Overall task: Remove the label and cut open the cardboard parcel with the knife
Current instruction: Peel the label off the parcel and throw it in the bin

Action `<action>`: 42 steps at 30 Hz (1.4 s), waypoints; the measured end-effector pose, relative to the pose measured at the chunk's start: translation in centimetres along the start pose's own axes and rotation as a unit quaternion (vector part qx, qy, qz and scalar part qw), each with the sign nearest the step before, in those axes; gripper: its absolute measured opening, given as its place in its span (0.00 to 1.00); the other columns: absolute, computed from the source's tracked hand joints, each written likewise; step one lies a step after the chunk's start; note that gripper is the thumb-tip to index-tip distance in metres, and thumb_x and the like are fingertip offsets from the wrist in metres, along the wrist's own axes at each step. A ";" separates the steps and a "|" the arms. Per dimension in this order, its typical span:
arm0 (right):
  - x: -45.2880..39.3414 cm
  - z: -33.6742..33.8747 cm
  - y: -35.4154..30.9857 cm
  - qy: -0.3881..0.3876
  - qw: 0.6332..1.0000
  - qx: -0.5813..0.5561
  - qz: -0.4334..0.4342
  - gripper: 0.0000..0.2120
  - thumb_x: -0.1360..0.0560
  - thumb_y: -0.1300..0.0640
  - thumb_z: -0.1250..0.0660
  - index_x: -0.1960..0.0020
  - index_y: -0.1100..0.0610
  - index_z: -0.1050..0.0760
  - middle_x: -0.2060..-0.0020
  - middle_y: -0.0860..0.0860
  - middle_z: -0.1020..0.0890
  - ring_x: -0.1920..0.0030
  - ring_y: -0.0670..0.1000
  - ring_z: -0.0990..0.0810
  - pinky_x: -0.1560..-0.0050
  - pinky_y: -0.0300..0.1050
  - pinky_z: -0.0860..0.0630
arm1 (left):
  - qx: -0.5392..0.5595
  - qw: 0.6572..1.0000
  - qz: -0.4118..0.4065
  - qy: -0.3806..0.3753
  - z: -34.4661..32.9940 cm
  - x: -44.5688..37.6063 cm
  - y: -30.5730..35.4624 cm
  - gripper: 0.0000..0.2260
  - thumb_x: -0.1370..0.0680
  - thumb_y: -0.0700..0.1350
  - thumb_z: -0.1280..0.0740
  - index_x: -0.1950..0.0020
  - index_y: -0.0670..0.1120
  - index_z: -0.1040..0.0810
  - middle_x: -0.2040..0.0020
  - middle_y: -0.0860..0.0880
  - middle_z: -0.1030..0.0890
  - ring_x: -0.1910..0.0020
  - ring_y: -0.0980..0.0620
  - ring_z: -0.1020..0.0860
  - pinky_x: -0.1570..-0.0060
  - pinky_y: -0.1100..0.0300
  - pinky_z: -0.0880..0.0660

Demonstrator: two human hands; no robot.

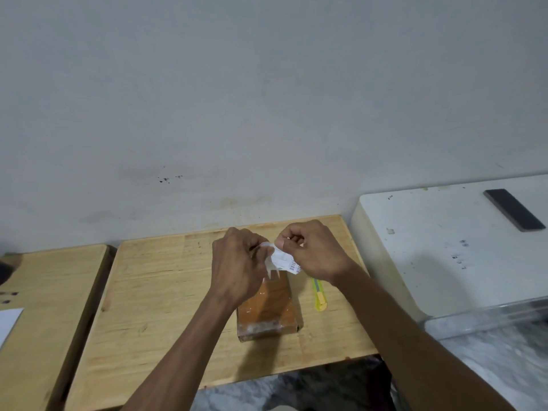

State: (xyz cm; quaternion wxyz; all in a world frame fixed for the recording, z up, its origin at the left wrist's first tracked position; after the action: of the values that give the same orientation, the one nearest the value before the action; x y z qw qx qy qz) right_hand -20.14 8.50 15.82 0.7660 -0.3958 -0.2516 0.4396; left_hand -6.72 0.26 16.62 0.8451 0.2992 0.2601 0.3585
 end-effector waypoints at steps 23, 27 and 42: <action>14.9 6.5 9.9 0.448 0.862 -0.070 -0.228 0.06 0.22 0.53 0.33 0.52 0.54 0.20 0.56 0.51 0.16 0.54 0.51 0.18 0.59 0.40 0.22 | 0.197 0.975 0.075 -0.064 -5.4 1.1 -3.4 0.03 0.22 0.50 0.31 0.54 0.54 0.19 0.59 0.56 0.18 0.59 0.49 0.19 0.60 0.42 0.21; 21.7 9.0 13.3 0.522 0.804 -0.047 -0.281 0.09 0.22 0.51 0.33 0.49 0.56 0.20 0.52 0.52 0.17 0.51 0.51 0.19 0.56 0.39 0.27 | 0.213 0.970 0.035 -0.113 -9.9 2.7 0.4 0.03 0.21 0.46 0.32 0.54 0.51 0.19 0.59 0.57 0.19 0.59 0.58 0.22 0.57 0.55 0.27; 40.6 13.9 31.0 0.568 0.707 -0.074 -0.415 0.08 0.22 0.58 0.33 0.57 0.61 0.22 0.57 0.48 0.25 0.56 0.48 0.26 0.57 0.35 0.32 | 0.121 0.953 0.004 -0.277 -32.5 16.8 16.7 0.07 0.22 0.46 0.31 0.53 0.43 0.18 0.58 0.47 0.18 0.57 0.48 0.21 0.56 0.57 0.28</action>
State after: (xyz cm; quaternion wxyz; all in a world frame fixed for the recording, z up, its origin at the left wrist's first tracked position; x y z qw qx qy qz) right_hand -25.27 58.57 -0.48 0.8375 -0.4815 0.0611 -0.2509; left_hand -25.27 32.85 2.08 0.8400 0.4881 0.0559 0.2304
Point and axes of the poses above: each hand's wrist, its own x-axis away from the middle knuckle, its own z-axis out of the back of the hand, y = z × x, the point moved 5 cm from there along -x, towards the middle knuckle
